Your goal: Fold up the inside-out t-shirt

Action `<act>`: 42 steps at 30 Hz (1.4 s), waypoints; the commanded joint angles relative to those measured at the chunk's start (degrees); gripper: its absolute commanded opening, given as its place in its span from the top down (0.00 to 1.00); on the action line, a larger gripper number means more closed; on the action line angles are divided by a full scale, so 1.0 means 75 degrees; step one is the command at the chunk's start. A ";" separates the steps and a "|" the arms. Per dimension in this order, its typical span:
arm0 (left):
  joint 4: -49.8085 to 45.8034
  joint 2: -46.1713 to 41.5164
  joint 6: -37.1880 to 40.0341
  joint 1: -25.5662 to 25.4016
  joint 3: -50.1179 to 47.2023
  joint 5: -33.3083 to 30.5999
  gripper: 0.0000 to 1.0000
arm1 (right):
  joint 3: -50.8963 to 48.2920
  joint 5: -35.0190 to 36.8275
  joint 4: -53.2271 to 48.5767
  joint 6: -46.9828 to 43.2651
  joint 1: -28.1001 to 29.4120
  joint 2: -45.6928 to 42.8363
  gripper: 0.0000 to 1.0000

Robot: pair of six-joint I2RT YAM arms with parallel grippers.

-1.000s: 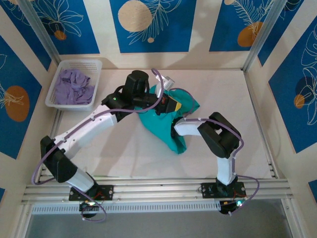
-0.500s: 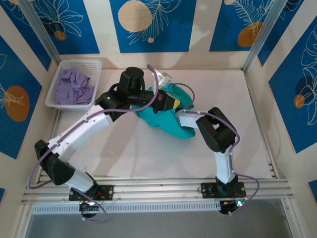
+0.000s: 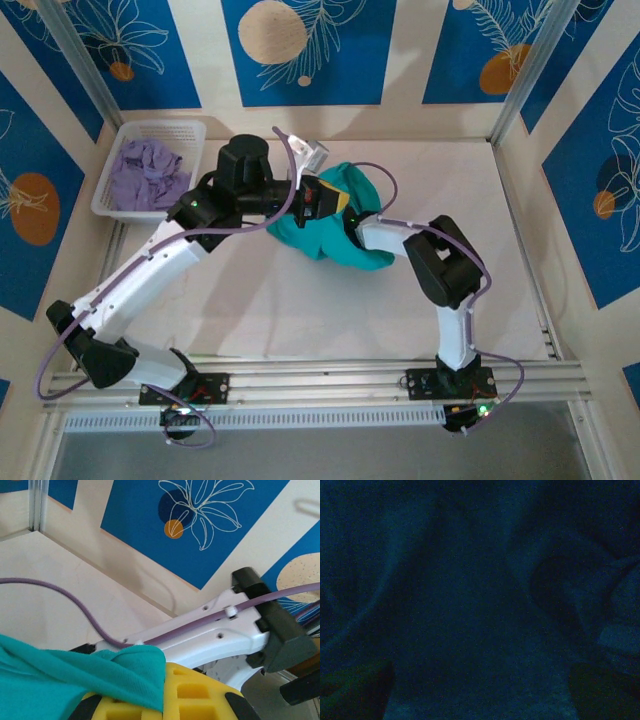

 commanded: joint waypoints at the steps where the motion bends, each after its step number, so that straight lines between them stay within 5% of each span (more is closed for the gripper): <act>1: 0.0385 -0.0173 0.0200 0.0029 -0.0170 0.0008 1.00 | -0.0172 -0.1178 0.0288 0.0267 -0.0169 -0.0530 0.11; 19: 0.1241 -0.0780 -0.0302 0.0363 -0.0333 0.0476 1.00 | 0.1019 -0.0053 -0.0859 -0.0305 -0.0140 0.1314 0.15; 21: 0.1278 -0.0925 -0.0304 0.0520 -0.0562 0.0043 1.00 | 0.0994 -0.0164 -0.0939 -0.0342 -0.0151 0.1290 0.26; 29: 0.0959 -0.0902 -0.0280 0.1287 -0.1436 -0.2379 1.00 | 0.0578 -0.0946 -0.1091 -0.0377 -0.0191 0.0514 0.96; 35: 0.1051 -0.0769 -0.0422 0.2057 -0.2265 -0.3812 1.00 | -0.0284 -0.1627 -0.0585 -0.0256 -0.0199 -0.1014 1.00; 42: 0.1475 -0.0587 -0.1103 0.3370 -0.3180 -0.4024 1.00 | -0.1293 -0.2656 -0.0293 -0.0111 -0.0291 -0.2721 1.00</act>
